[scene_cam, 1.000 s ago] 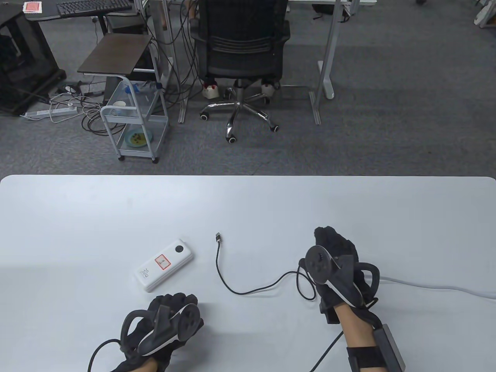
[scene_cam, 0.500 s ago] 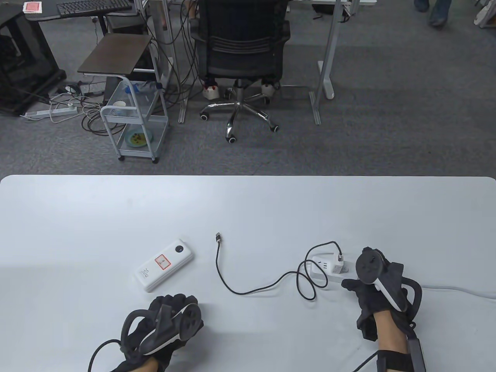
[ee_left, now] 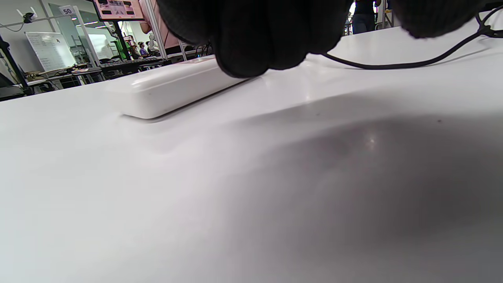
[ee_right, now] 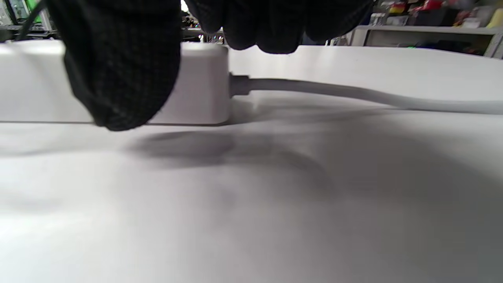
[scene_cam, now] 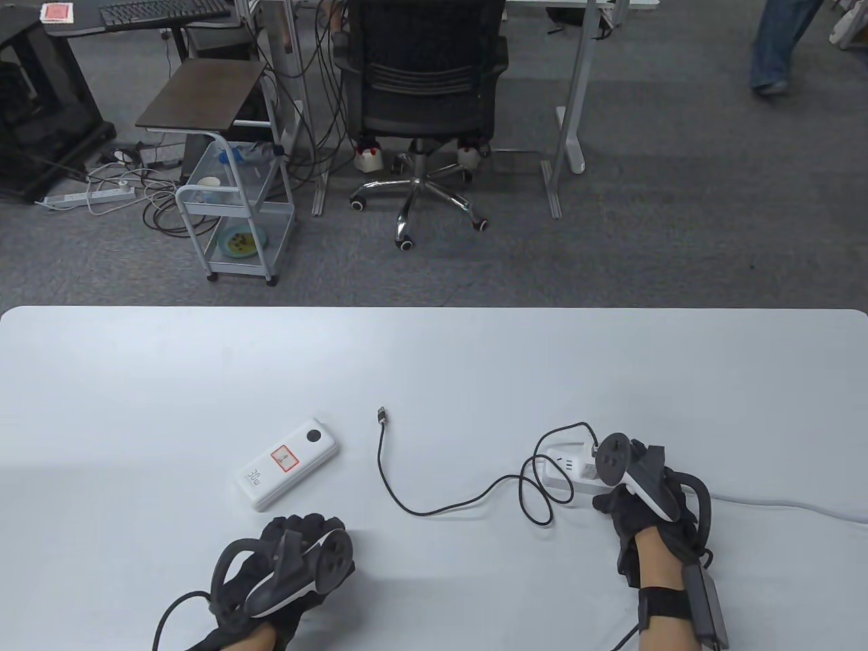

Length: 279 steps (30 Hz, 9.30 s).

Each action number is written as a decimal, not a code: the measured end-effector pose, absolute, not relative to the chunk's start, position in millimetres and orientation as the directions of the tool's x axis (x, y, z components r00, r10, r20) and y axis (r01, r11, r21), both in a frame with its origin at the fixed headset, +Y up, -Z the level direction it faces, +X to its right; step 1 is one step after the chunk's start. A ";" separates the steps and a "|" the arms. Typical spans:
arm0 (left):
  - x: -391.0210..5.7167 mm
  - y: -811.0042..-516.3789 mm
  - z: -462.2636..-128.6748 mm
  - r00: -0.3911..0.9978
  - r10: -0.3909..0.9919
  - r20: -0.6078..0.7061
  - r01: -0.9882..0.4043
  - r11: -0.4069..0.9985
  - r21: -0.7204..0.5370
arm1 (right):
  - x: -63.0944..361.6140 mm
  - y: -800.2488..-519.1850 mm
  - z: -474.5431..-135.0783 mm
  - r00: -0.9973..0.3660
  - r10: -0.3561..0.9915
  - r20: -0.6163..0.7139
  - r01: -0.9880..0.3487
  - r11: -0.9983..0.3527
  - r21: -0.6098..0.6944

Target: Unplug the charger and disconnect the battery pack

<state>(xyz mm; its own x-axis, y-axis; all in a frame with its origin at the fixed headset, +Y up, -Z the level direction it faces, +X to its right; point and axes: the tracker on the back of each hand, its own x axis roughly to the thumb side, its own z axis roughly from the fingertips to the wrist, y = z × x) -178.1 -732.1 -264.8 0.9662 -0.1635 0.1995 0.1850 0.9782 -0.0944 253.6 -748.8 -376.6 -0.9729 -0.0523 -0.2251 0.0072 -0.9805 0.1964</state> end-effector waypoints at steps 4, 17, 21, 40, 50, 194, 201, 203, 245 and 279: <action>-175.6 -730.2 -263.6 0.962 -0.170 0.212 0.190 0.979 -0.079 | 247.0 -755.0 -385.9 -0.974 -0.090 -0.210 0.034 -0.966 0.257; -178.8 -734.4 -268.6 0.962 -0.181 0.206 0.204 0.974 -0.100 | 243.9 -758.6 -390.2 -0.980 -0.095 -0.174 0.051 -0.969 0.242; -179.5 -734.3 -268.2 0.962 -0.181 0.205 0.204 0.974 -0.101 | 236.5 -755.1 -388.8 -0.980 -0.127 -0.153 0.090 -0.970 0.226; -181.2 -728.8 -268.0 0.970 -0.131 0.207 0.154 0.983 -0.101 | 221.4 -720.8 -333.7 -0.967 -0.248 0.065 0.256 -0.950 0.181; -180.8 -729.1 -266.8 0.969 -0.143 0.201 0.164 0.982 -0.096 | 167.2 -708.0 -317.5 -0.936 -0.204 0.287 0.228 -0.972 0.050; 2.5 -730.5 -311.2 0.884 0.183 0.429 -0.146 0.982 -0.120 | 158.5 -761.1 -305.2 -0.928 0.085 0.362 -0.011 -0.979 0.203; -0.1 -732.0 -311.8 0.884 0.210 0.418 -0.168 0.976 -0.136 | 157.4 -761.1 -304.7 -0.930 0.070 0.362 0.001 -0.981 0.193; 0.2 -730.9 -309.3 0.876 0.201 0.438 -0.163 0.979 -0.123 | 157.2 -760.9 -304.5 -0.929 0.064 0.363 0.008 -0.982 0.191; -2.8 -726.6 -309.0 0.898 0.168 0.406 -0.129 0.984 -0.120 | 153.5 -762.3 -302.8 -0.925 0.000 0.380 0.064 -0.986 0.156; -18.2 -727.5 -308.1 0.864 0.273 0.422 -0.251 0.962 -0.109 | 150.3 -762.7 -301.7 -0.927 -0.038 0.373 0.095 -0.986 0.135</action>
<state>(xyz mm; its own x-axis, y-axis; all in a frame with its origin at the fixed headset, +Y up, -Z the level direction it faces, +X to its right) -18.2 -727.5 -308.1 0.8642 0.2733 0.4224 -0.2509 0.9618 -0.1090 150.3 -762.7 -301.7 -0.9269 -0.0381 0.3735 0.0949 -0.9863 0.1350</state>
